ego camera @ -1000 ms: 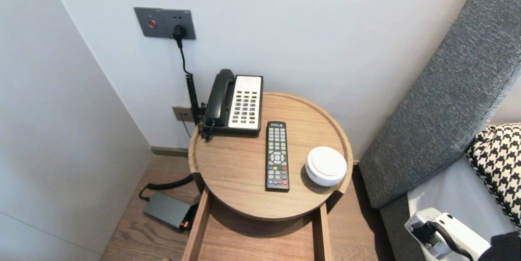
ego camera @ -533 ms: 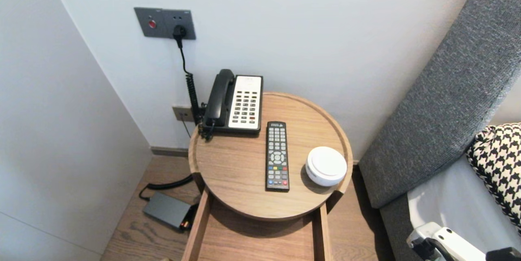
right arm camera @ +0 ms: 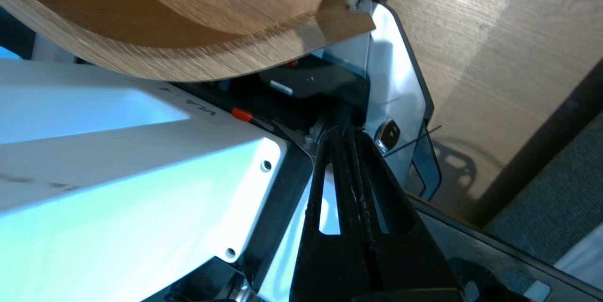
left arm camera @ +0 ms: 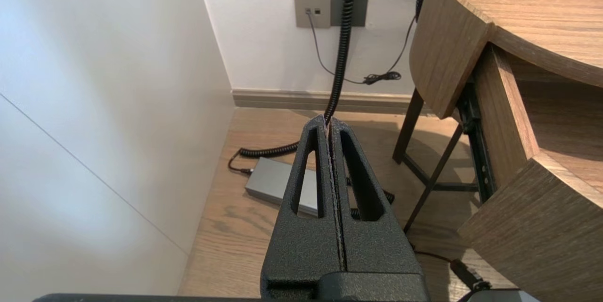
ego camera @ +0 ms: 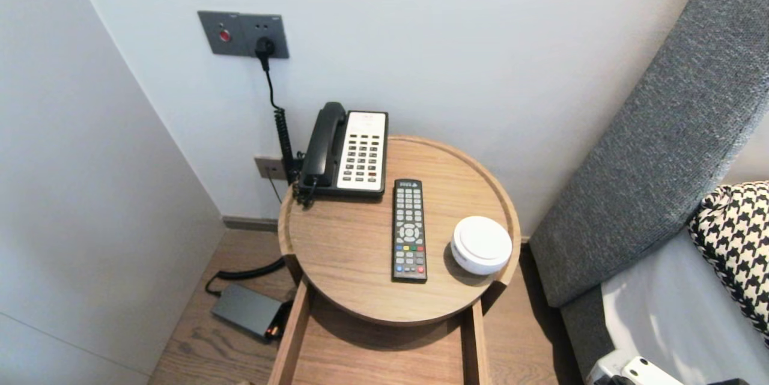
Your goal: Close the nightstand drawer
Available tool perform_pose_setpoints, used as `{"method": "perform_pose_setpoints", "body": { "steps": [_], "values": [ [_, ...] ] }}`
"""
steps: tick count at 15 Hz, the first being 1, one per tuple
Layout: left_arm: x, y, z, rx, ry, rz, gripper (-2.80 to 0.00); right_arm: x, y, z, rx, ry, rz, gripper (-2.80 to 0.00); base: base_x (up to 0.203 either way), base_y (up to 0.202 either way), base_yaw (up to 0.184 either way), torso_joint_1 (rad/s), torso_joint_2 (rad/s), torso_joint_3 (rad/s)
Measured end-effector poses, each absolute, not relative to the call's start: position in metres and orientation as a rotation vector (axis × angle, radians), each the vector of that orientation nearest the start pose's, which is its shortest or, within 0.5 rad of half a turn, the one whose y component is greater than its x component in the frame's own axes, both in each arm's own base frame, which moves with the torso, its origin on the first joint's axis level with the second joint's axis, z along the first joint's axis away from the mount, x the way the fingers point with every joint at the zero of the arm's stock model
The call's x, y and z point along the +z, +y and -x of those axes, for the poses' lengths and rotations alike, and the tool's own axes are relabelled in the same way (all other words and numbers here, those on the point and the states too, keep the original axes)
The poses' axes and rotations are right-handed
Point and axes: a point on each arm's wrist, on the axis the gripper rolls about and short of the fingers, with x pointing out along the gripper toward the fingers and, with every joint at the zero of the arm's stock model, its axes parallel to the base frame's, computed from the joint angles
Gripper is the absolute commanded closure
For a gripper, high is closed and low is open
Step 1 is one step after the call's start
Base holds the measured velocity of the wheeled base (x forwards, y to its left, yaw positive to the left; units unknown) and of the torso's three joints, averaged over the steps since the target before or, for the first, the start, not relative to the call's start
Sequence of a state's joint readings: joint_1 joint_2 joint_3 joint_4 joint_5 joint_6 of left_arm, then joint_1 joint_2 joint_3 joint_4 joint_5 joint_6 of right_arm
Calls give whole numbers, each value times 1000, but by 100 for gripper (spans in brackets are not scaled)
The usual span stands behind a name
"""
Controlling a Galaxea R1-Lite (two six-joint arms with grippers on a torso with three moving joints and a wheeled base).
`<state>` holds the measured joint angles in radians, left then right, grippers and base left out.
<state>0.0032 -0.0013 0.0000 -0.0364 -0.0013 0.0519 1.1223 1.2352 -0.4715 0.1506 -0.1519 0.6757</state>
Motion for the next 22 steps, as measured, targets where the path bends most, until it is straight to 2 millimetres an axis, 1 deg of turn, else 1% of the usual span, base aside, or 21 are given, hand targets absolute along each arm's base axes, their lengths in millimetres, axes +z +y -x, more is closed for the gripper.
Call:
{"method": "perform_pose_setpoints", "body": {
  "steps": [4, 7, 12, 22],
  "values": [
    [79, 0, 23, 2, -37, -52, 0, 127, 137, -70, 599, 988, -47, 0, 0, 0, 0, 0, 0, 0],
    [79, 0, 23, 3, -37, -52, 0, 119, 141, -70, 589, 1015, -21, 0, 0, 0, 0, 0, 0, 0],
    [79, 0, 23, 2, -37, -52, 0, 112, 148, -73, 595, 1007, -29, 0, 0, 0, 0, 0, 0, 0],
    [79, 0, 23, 2, -38, -52, 0, 108, 162, -85, 588, 970, -77, 0, 0, 0, 0, 0, 0, 0]
  ]
}}
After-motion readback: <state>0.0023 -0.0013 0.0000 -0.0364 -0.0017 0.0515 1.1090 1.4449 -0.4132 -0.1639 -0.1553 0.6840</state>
